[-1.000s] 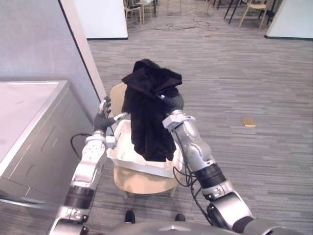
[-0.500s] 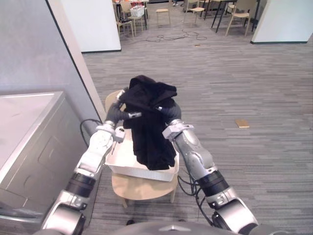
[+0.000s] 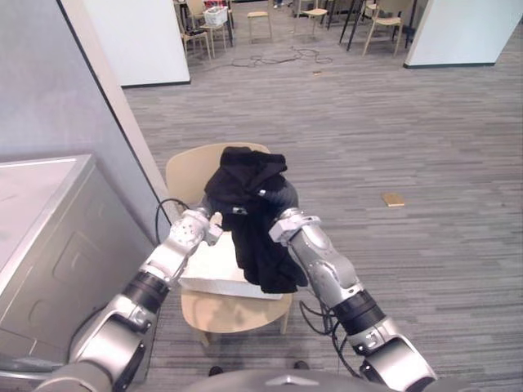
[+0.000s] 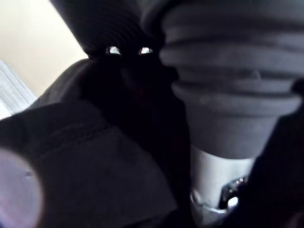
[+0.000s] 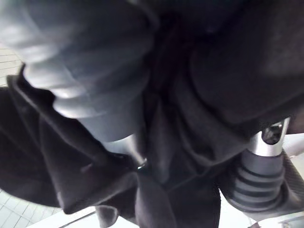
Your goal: Pick up the laundry basket with both hands and put the clothes into the washing machine.
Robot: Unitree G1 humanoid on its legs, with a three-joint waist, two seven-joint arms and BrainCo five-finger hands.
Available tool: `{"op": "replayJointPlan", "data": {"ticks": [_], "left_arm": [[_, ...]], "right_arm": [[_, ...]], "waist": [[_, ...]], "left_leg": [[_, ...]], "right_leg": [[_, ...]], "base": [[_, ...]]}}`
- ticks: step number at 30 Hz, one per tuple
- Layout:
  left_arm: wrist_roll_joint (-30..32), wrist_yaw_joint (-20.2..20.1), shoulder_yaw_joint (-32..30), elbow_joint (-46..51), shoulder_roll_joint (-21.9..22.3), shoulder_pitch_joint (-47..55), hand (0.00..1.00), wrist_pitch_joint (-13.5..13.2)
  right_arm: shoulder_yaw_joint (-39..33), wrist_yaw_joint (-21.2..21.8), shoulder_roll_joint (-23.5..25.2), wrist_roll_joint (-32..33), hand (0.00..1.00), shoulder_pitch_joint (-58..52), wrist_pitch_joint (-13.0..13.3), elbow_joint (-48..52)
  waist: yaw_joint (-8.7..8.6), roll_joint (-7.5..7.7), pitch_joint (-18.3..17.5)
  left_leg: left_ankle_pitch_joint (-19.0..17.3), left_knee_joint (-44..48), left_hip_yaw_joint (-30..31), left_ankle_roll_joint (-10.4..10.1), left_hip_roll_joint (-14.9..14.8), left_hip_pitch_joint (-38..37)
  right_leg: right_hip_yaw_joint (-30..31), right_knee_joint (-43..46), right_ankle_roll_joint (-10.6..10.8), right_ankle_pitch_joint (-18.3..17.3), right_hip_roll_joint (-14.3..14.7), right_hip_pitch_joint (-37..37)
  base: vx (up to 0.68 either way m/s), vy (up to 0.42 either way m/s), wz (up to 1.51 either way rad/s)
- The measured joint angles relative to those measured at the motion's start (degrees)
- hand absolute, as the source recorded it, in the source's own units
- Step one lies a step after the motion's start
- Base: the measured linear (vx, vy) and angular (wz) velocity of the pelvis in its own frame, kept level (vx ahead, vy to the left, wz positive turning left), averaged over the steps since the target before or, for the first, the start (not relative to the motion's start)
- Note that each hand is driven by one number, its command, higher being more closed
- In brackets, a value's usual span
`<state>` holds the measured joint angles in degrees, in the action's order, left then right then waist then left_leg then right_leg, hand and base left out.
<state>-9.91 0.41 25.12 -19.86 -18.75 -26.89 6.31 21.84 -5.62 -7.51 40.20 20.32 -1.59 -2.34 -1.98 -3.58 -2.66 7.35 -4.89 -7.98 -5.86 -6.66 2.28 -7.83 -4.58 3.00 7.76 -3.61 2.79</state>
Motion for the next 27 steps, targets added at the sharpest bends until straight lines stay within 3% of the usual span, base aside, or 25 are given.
{"op": "replayJointPlan", "data": {"ticks": [14, 27], "left_arm": [[0.1, -2.2, 4.6, -4.6, 3.2, -0.6, 0.0, 1.0], [-0.8, -2.0, 1.6, -2.3, 3.0, 1.6, 0.0, 1.1]], "right_arm": [[-0.1, -0.8, 0.0, 0.0, 1.0, 0.0, -0.3, 2.7], [-2.9, -0.7, 0.1, -0.2, 1.0, -1.5, -0.8, 3.7]], "waist": [[-0.93, 1.32, 0.9], [-0.81, 1.48, 1.0]], "left_leg": [[-0.3, 0.0, -1.0, 0.1, 0.0, -0.1], [-0.3, 0.0, 0.4, 0.1, 0.0, -0.4]], "right_leg": [[1.0, 0.0, 0.1, 0.1, 0.0, 0.4], [-0.3, 0.0, 0.4, -0.1, 0.0, -0.6]], "base": [[0.0, 0.003, -0.04], [0.0, 0.001, 0.04]]}}
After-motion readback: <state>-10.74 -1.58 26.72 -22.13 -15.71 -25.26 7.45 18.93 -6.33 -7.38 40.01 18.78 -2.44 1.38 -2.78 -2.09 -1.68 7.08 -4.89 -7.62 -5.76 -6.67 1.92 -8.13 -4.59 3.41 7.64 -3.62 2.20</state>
